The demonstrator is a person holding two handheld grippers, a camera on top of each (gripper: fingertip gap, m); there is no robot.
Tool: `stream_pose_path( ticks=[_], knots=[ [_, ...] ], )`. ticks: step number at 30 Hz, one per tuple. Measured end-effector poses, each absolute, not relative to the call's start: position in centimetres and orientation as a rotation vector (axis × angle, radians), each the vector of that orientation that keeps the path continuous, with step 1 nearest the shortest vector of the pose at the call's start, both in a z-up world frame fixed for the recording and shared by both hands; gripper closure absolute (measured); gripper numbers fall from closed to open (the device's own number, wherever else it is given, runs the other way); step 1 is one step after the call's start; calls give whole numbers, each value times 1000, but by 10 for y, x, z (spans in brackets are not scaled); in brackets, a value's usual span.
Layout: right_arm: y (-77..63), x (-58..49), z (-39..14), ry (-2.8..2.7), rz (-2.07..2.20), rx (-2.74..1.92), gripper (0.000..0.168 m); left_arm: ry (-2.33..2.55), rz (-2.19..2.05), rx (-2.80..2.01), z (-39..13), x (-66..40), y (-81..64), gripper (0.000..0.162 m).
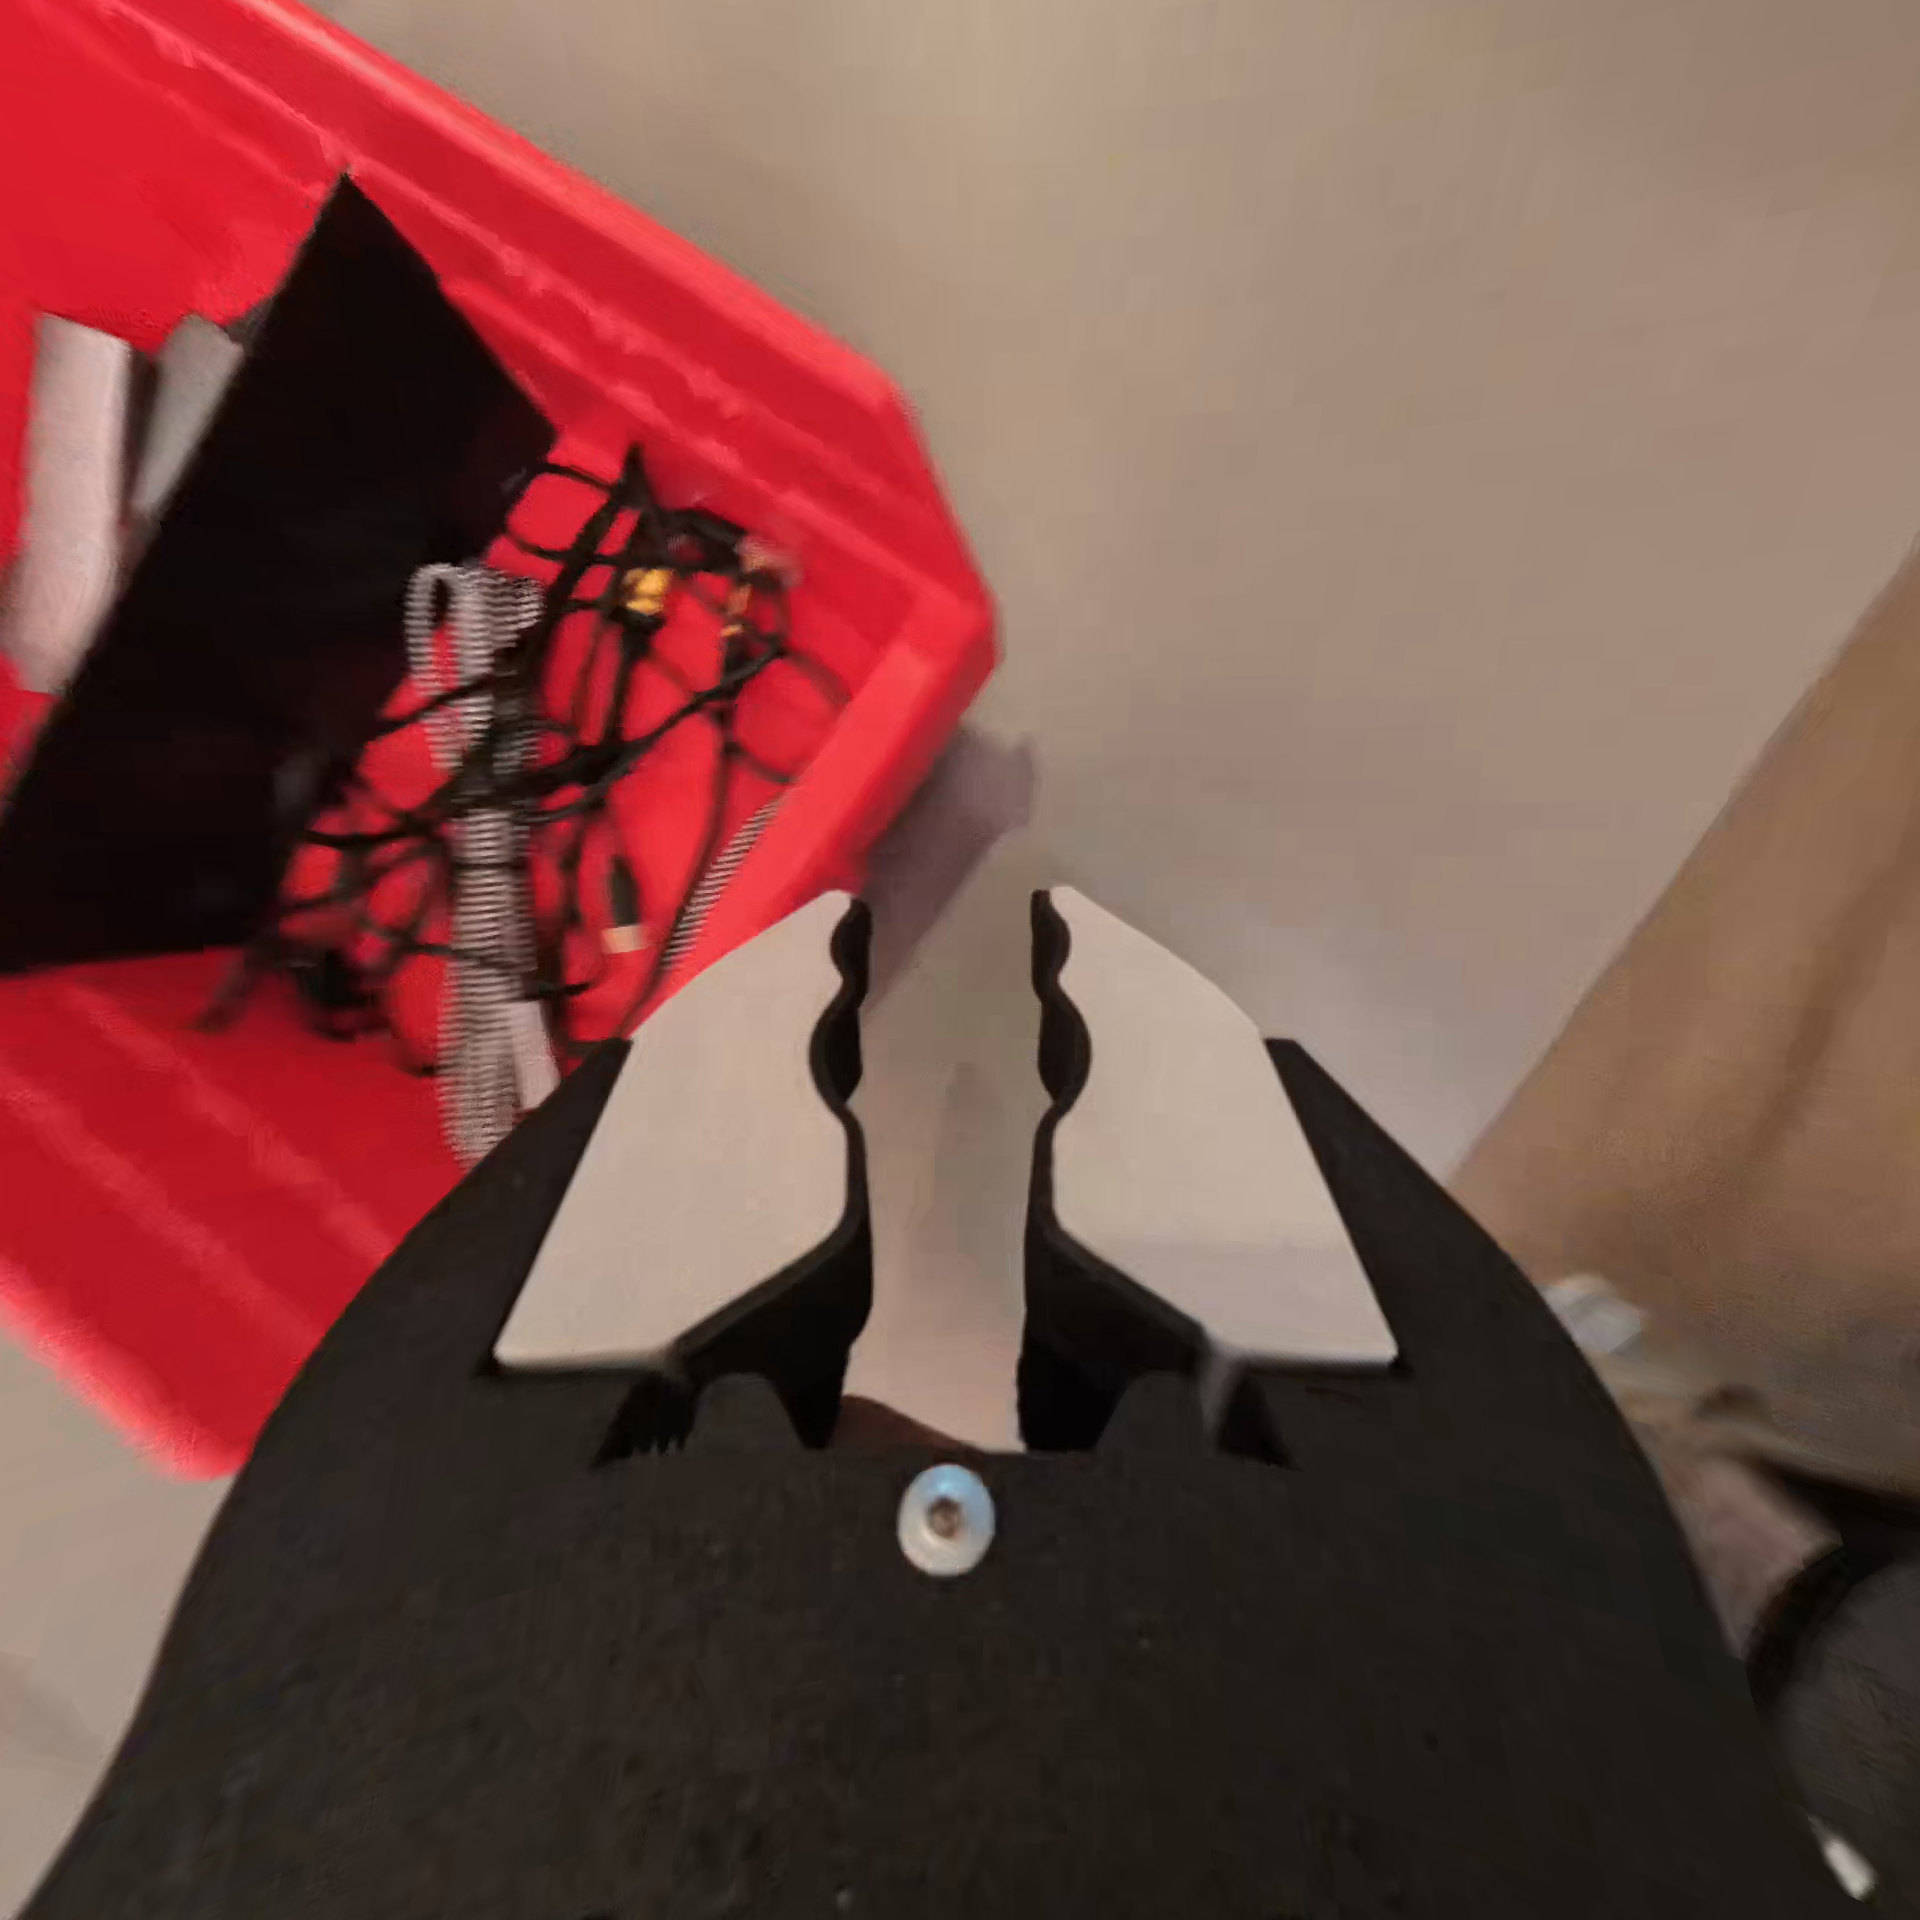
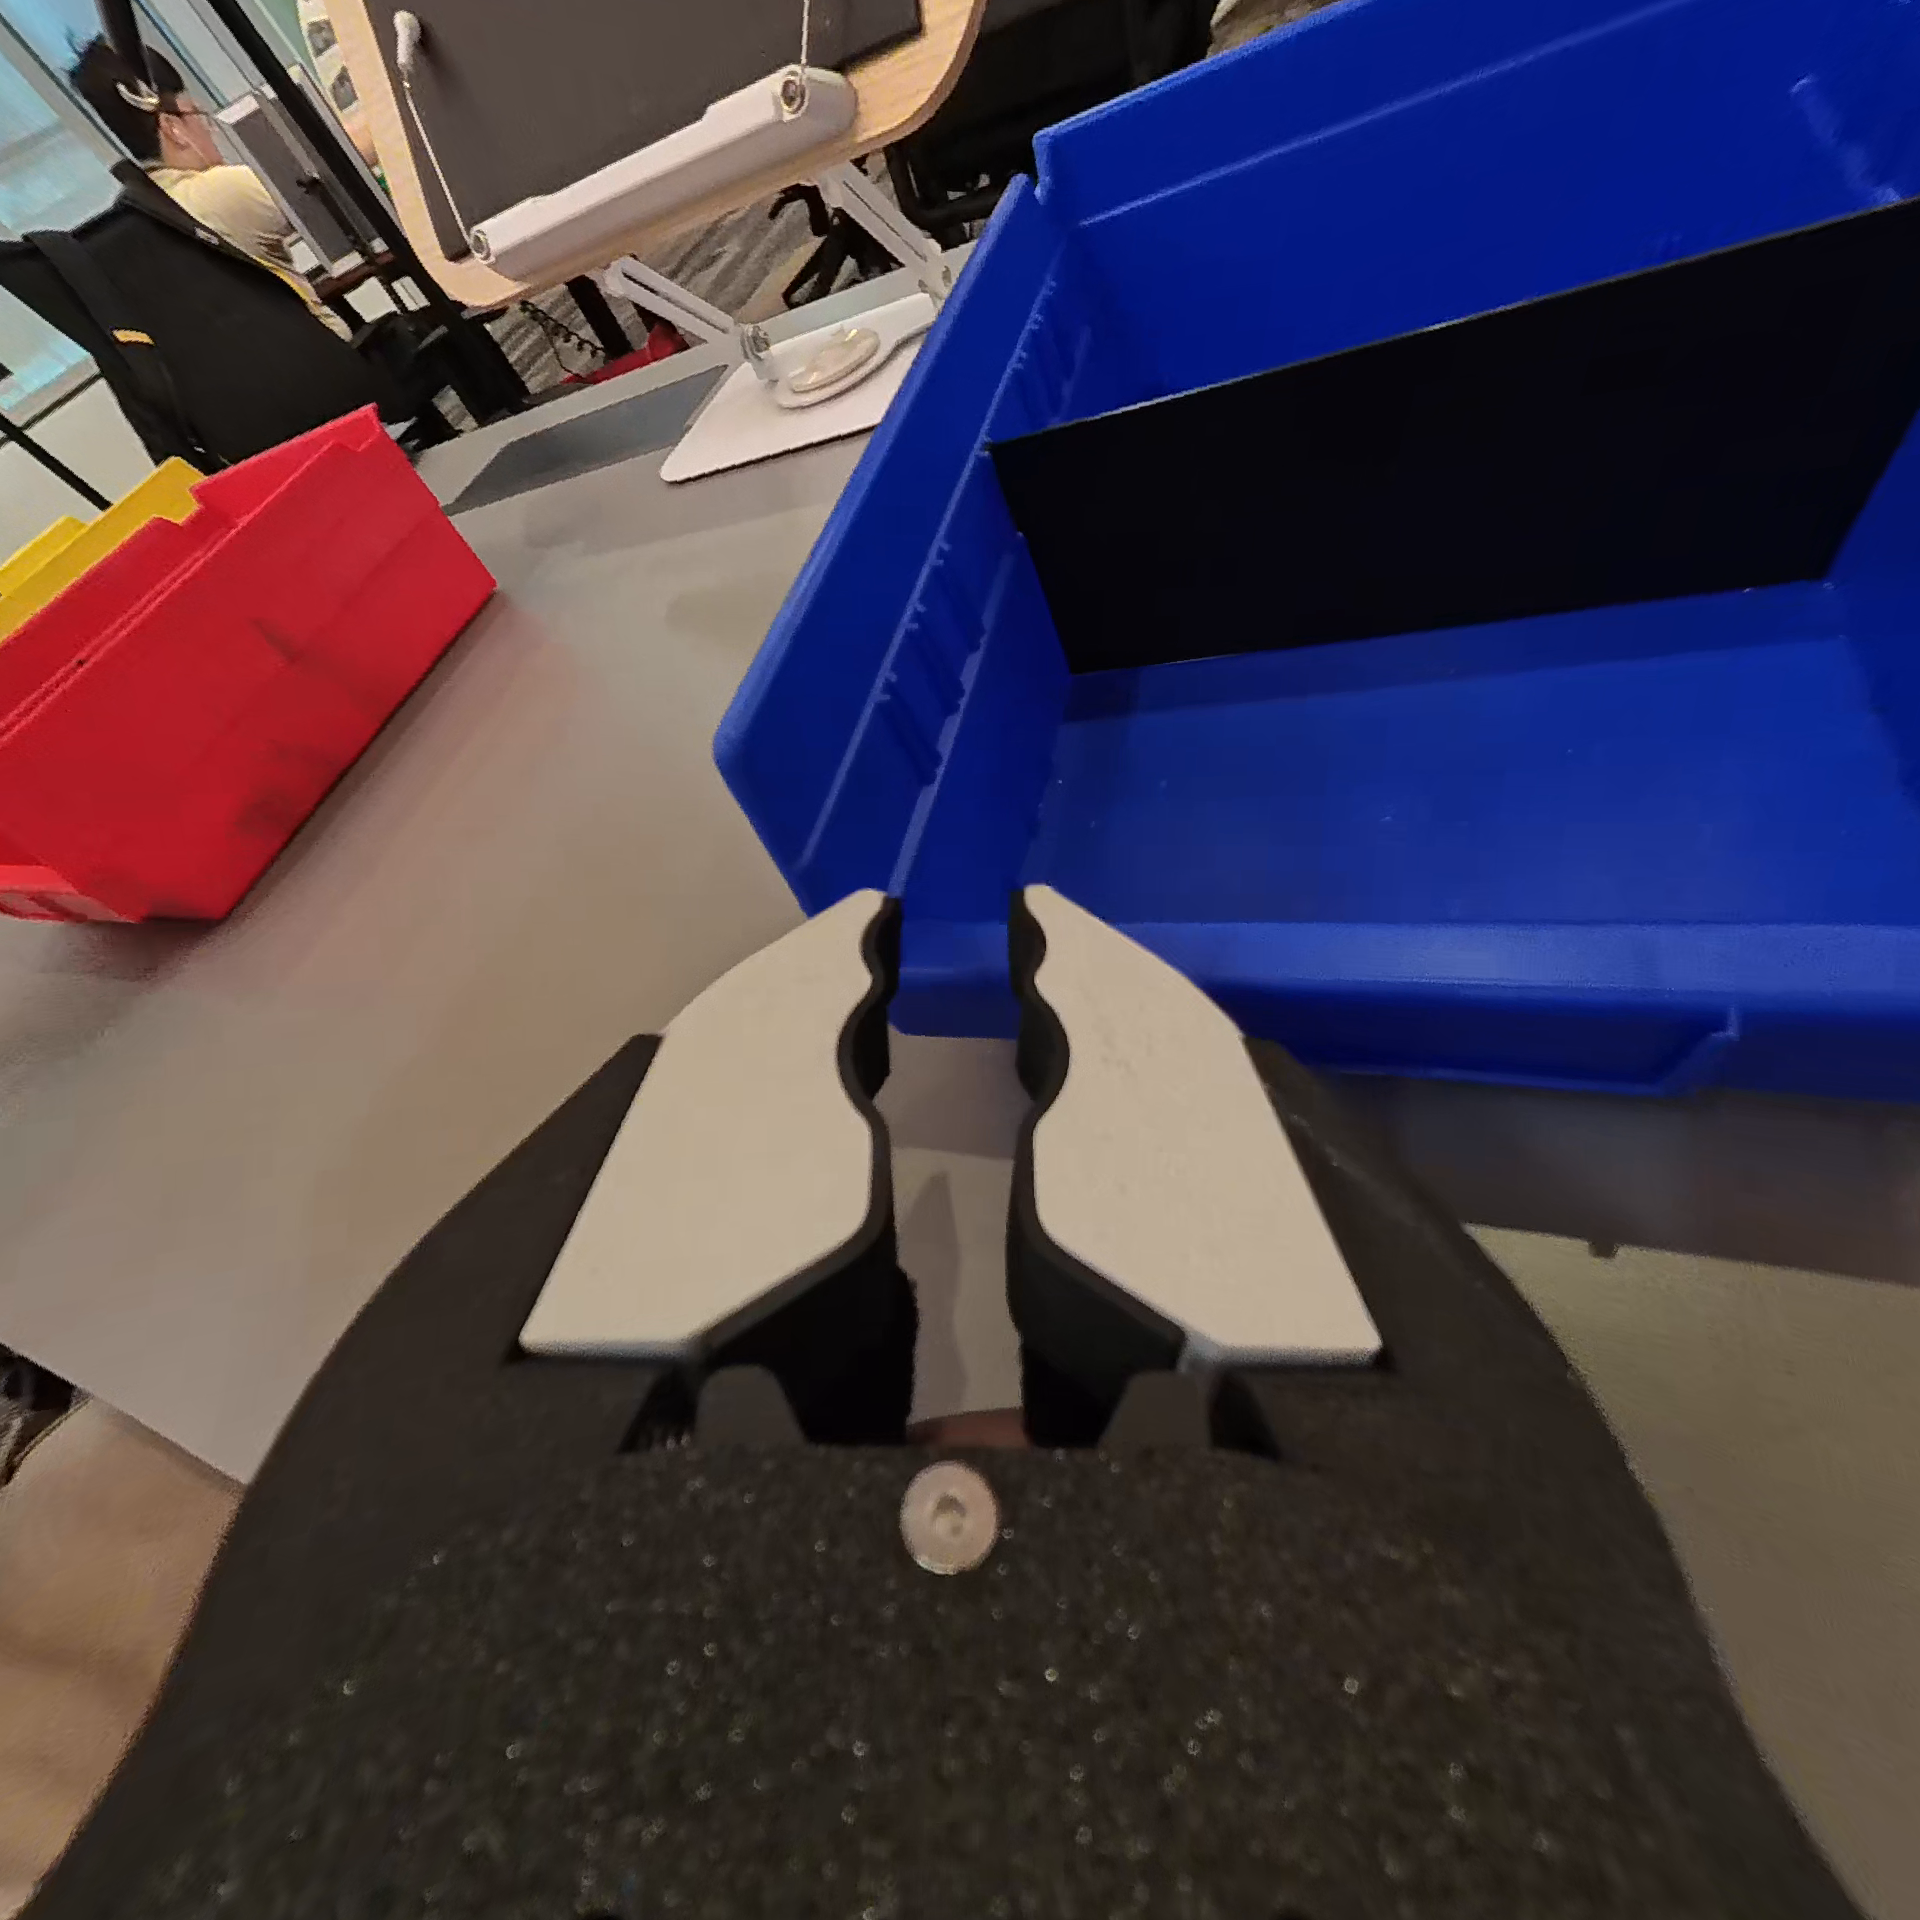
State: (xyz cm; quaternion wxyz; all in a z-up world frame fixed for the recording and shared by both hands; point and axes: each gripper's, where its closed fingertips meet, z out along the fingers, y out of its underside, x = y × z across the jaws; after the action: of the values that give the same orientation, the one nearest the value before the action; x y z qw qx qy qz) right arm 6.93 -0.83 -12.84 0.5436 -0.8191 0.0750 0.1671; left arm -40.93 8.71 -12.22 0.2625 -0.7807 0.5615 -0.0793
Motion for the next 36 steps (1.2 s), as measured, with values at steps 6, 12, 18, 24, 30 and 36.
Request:
stream_pose_path(
  ticks=[6,12,18,24,30,36],
  knots=[
    [-5,51,-130,128,450,-1963,149,1896,-193,-2318,-136,-431,147,132],
    [-9,52,-133,87,395,-1978,149,2113,-208,-2407,-172,-433,157,138],
    [-8,58,-135,125,432,-1976,149,2195,-285,-2446,-181,-432,148,159],
    [-5,51,-135,108,453,-1980,149,2100,-333,-2375,-158,-428,154,159],
    [-4,40,-133,72,476,-1979,149,2063,-286,-2311,-108,-443,149,159],
    [-6,34,-130,55,492,-1973,149,2239,232,-2278,-66,-484,143,160]
  ],
)
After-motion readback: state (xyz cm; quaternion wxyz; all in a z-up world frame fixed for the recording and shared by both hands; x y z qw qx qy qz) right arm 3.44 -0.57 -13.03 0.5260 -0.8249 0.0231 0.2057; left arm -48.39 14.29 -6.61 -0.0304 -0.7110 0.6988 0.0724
